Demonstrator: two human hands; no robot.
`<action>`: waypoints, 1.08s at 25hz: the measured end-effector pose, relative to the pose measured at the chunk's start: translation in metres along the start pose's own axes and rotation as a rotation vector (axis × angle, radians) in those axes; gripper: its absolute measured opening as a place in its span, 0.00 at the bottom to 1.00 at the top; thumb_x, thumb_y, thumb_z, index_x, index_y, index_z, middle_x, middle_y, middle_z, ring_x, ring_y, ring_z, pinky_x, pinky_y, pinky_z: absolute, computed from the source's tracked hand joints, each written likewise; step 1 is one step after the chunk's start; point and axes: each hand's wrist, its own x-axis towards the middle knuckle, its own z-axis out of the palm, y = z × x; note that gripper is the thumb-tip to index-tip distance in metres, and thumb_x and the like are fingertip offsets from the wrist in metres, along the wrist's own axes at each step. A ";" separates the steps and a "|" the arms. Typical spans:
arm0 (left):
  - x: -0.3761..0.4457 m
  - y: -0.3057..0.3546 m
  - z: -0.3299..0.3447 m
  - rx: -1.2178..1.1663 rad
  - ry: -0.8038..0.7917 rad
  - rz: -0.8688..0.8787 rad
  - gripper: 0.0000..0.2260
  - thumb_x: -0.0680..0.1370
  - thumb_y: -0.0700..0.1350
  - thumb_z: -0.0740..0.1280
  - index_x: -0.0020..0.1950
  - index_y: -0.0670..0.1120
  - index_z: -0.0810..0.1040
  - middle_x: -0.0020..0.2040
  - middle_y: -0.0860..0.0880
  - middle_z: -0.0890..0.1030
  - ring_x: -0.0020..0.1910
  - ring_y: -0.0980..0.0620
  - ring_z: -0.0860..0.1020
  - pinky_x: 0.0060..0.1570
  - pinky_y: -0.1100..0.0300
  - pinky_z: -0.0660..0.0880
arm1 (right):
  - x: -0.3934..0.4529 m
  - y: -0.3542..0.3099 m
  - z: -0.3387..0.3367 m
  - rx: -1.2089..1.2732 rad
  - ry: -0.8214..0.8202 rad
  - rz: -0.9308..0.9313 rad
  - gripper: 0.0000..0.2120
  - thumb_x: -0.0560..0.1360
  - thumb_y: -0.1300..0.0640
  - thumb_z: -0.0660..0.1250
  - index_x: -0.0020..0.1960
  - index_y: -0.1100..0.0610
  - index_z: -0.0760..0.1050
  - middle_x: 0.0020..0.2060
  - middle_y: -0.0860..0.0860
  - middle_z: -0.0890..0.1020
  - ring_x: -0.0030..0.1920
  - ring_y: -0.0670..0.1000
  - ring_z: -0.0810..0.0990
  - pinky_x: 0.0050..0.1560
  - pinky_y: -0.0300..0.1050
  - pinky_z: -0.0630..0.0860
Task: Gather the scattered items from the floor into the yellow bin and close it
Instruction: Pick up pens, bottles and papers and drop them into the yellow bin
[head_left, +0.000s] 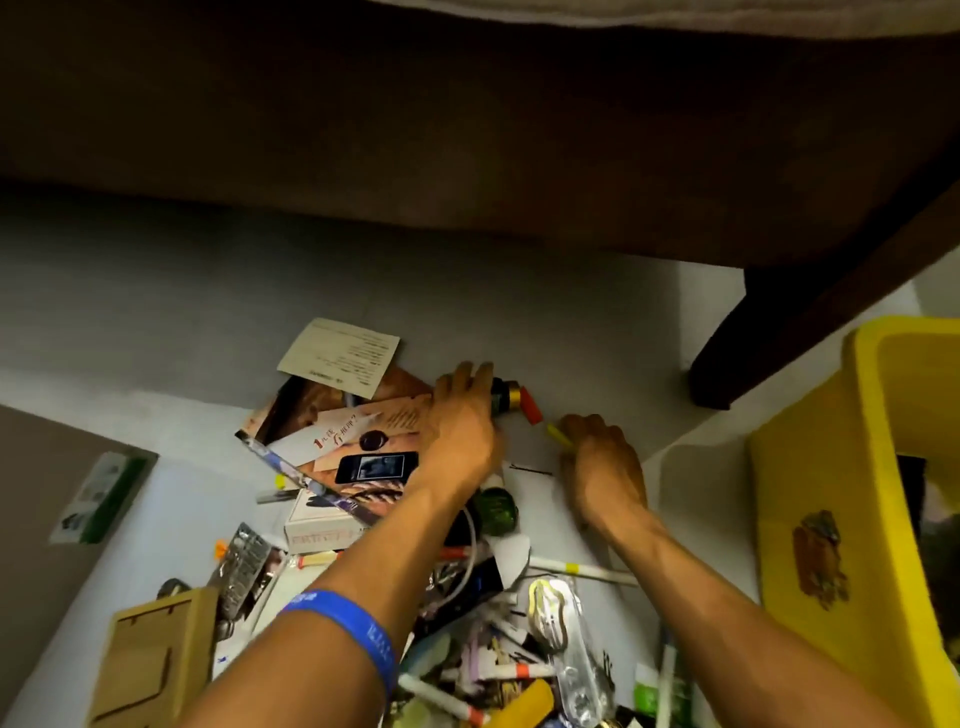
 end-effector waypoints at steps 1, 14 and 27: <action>0.011 -0.003 0.003 0.081 -0.050 0.019 0.31 0.77 0.42 0.66 0.78 0.49 0.58 0.76 0.44 0.62 0.74 0.41 0.60 0.71 0.43 0.61 | 0.007 0.001 0.006 -0.054 -0.008 -0.004 0.16 0.79 0.61 0.58 0.66 0.55 0.70 0.60 0.55 0.75 0.56 0.57 0.73 0.55 0.50 0.72; 0.024 -0.066 -0.018 -0.033 0.189 -0.211 0.29 0.67 0.56 0.73 0.63 0.44 0.73 0.59 0.41 0.72 0.57 0.39 0.72 0.55 0.49 0.72 | 0.067 -0.041 0.021 -0.024 0.011 0.017 0.16 0.82 0.50 0.55 0.66 0.57 0.63 0.58 0.58 0.76 0.54 0.62 0.75 0.50 0.52 0.72; -0.001 -0.129 -0.030 0.086 -0.206 -0.146 0.30 0.68 0.62 0.70 0.63 0.48 0.68 0.54 0.43 0.79 0.50 0.42 0.78 0.48 0.52 0.76 | 0.043 -0.054 0.027 0.097 0.016 -0.051 0.04 0.80 0.55 0.55 0.49 0.55 0.67 0.47 0.55 0.75 0.38 0.55 0.72 0.38 0.46 0.66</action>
